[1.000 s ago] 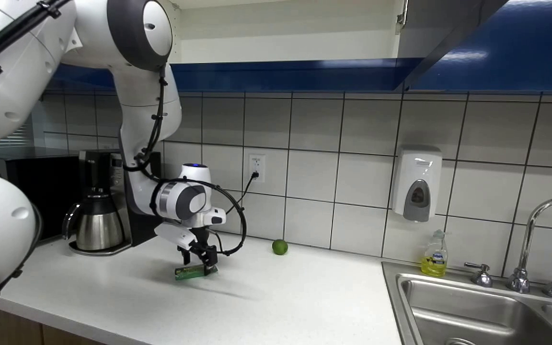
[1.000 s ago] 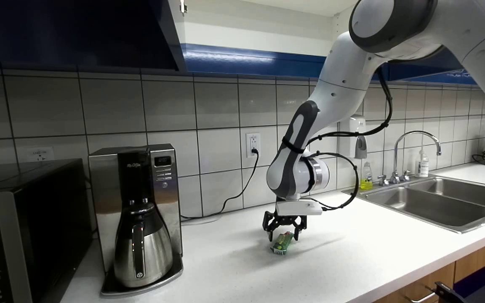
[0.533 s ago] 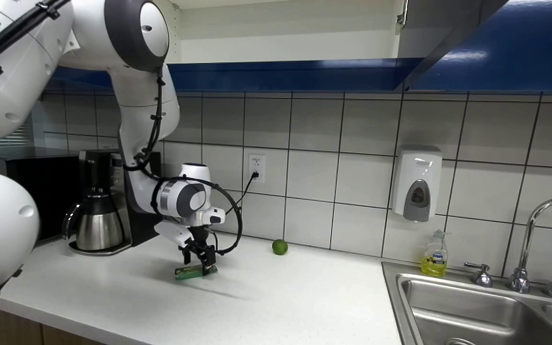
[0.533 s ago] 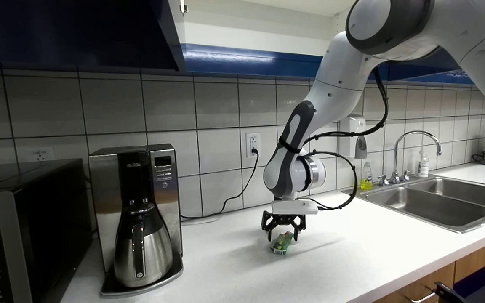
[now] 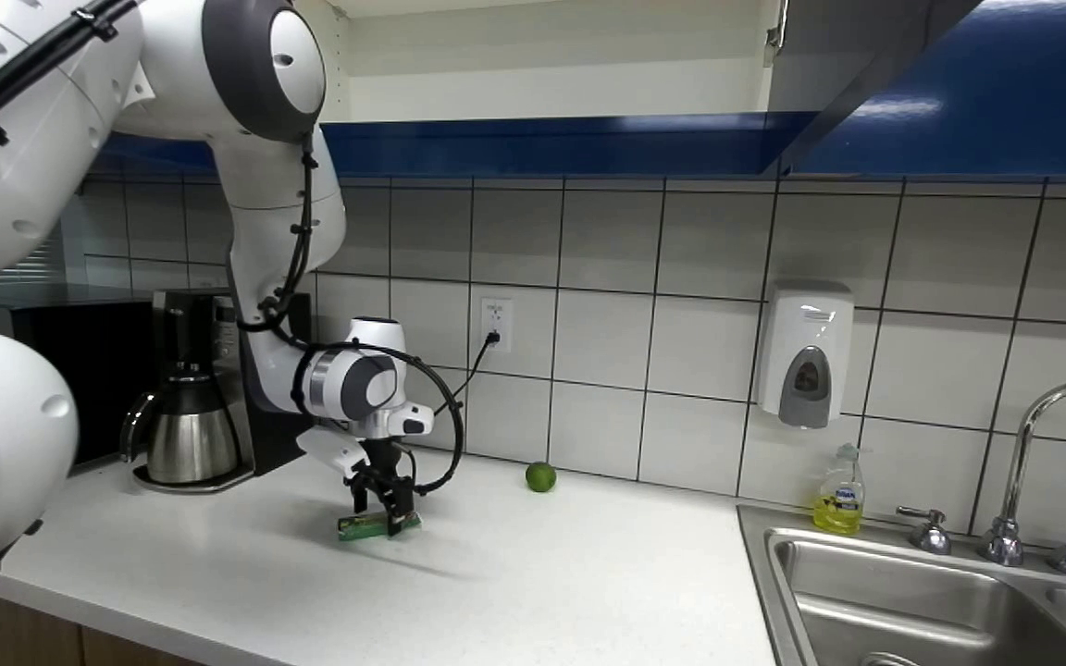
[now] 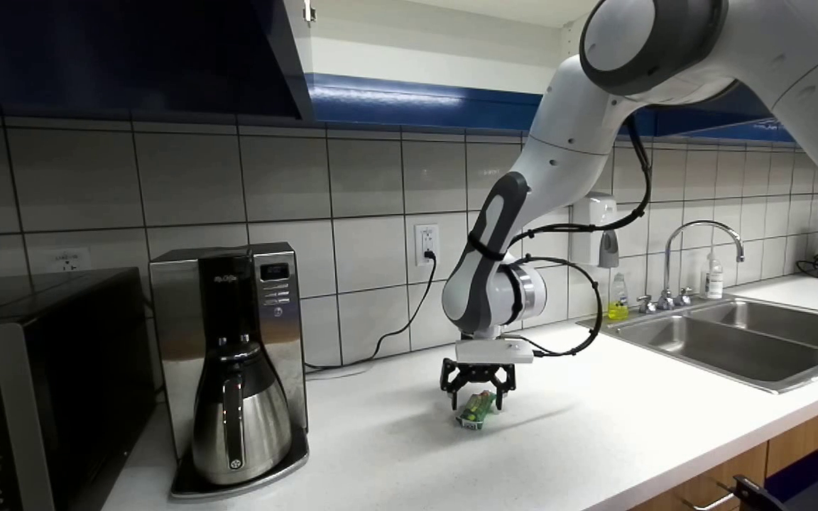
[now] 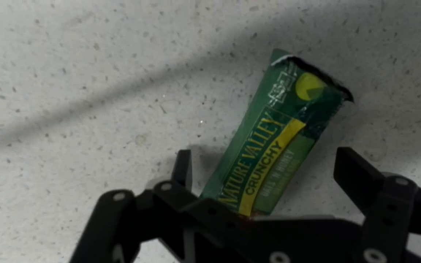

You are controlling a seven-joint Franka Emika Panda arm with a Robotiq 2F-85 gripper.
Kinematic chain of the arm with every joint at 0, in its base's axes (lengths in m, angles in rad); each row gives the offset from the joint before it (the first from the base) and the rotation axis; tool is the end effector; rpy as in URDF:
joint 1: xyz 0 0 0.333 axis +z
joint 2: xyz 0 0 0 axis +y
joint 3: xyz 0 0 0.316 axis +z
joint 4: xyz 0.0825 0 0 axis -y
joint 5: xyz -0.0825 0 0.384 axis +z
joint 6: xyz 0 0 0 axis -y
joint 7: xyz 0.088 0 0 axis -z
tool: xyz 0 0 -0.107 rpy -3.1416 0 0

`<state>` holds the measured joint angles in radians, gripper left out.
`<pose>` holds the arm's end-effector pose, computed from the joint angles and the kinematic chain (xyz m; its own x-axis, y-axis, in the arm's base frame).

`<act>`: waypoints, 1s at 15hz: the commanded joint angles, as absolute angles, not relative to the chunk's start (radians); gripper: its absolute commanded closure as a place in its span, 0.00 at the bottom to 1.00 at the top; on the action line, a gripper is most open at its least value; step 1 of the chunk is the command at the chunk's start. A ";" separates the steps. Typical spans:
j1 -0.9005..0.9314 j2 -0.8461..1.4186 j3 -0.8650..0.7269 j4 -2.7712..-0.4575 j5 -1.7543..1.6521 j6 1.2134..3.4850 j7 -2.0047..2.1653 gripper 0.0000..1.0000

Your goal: Put the green packet in the top cabinet

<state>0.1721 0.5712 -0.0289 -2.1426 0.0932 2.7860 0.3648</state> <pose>0.5648 0.0768 0.1388 0.9525 -0.2989 0.0590 -0.2964 -0.9539 -0.0472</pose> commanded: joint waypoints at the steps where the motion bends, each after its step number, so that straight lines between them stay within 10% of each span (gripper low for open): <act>1: 0.191 0.581 -0.043 -2.118 0.098 2.748 0.390 0.26; 10: 0.202 0.590 -0.051 -2.108 0.089 2.751 0.384 0.83; 15: 0.200 0.582 -0.051 -2.113 0.086 2.751 0.377 0.84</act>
